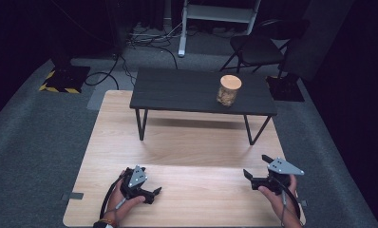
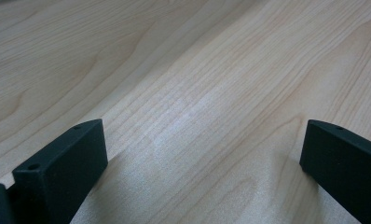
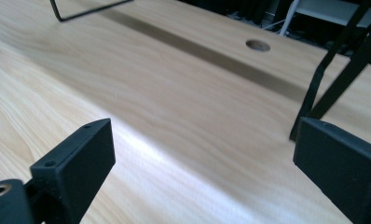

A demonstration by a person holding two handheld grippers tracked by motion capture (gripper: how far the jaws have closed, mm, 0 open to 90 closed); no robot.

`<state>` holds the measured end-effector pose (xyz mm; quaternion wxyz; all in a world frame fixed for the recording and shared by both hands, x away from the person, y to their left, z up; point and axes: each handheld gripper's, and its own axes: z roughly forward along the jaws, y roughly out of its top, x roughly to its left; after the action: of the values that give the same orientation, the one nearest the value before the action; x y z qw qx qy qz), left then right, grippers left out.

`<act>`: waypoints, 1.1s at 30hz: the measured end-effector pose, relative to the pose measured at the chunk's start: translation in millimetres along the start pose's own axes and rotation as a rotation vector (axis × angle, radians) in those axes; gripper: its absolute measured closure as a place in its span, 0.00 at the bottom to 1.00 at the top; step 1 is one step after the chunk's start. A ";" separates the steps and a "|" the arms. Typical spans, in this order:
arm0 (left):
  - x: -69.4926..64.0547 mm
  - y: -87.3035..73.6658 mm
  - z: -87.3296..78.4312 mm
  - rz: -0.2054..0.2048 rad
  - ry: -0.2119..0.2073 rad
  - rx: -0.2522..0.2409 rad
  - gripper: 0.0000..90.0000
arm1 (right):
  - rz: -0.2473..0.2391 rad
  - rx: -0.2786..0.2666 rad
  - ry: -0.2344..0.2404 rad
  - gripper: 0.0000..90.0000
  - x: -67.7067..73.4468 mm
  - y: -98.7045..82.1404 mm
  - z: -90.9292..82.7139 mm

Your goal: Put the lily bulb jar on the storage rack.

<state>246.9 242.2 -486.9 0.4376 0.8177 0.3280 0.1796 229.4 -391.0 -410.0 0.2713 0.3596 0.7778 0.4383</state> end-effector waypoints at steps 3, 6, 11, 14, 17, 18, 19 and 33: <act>0.0 0.0 0.0 0.000 0.000 0.000 0.01 | 0.004 0.011 -0.005 0.06 1.3 -7.9 0.3; 0.0 0.0 0.0 0.000 0.000 0.000 0.01 | 0.014 0.027 -0.009 0.06 1.9 -19.0 1.5; 0.0 0.0 0.0 0.000 0.000 0.000 0.01 | 0.011 0.083 -0.011 0.06 5.0 -31.6 8.2; 0.0 0.0 0.0 0.000 0.000 0.000 0.01 | 0.031 0.129 0.000 0.06 3.9 -37.0 15.0; 0.0 0.1 0.0 0.000 0.000 0.000 0.01 | 0.041 0.153 0.007 0.06 4.1 -40.2 18.2; 0.0 0.0 0.0 0.000 0.000 0.000 0.01 | 0.045 0.158 0.011 0.06 3.6 -41.3 19.0; 0.0 0.0 0.0 0.000 0.000 0.000 0.01 | 0.051 0.160 0.011 0.06 3.8 -42.7 19.5; 0.0 0.0 0.0 0.000 0.000 0.000 0.01 | 0.103 0.148 0.022 0.03 1.3 -59.7 21.3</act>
<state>246.9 242.1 -486.9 0.4376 0.8177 0.3280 0.1796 225.1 -400.9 -472.4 0.2122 0.4135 0.7914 0.3971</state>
